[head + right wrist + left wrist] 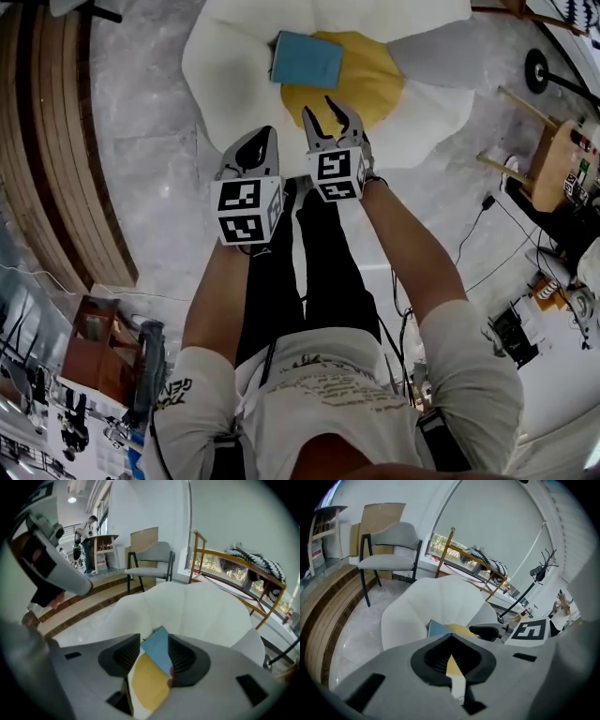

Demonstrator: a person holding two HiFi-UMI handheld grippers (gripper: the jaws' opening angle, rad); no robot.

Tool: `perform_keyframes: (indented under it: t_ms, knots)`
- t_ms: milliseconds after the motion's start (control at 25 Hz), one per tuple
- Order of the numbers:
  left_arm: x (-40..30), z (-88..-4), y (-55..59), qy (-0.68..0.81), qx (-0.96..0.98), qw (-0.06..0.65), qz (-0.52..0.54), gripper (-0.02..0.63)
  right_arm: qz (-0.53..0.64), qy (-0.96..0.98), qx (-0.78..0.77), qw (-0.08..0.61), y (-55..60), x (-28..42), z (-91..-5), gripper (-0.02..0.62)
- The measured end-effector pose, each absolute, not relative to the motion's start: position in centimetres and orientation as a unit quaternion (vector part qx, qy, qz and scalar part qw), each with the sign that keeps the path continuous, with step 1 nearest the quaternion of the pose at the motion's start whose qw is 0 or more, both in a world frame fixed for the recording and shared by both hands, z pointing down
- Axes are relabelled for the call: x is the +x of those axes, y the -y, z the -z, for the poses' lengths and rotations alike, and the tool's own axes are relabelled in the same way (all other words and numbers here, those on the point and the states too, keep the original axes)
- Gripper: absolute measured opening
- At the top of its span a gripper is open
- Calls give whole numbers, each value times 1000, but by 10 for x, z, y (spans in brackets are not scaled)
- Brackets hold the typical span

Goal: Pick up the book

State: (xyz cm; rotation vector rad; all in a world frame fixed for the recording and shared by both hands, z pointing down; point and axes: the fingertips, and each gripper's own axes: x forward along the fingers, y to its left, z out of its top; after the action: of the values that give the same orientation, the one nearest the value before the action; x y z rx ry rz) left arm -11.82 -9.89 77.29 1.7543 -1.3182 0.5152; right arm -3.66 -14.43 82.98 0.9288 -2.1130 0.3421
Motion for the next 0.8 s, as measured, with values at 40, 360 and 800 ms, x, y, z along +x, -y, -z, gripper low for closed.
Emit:
perform_keyframes:
  t_ms: [40, 360, 800]
  knots:
    - [-124, -778, 99, 533, 699, 431, -203, 17, -127, 831, 359, 405, 145, -39, -841, 186]
    - [-160, -812, 96, 552, 679, 448, -185, 17, -42, 811, 292, 505, 136, -58, -929, 216]
    - [-177, -841, 89, 553, 668, 455, -203, 17, 19, 772, 259, 580, 140, -69, -1011, 216]
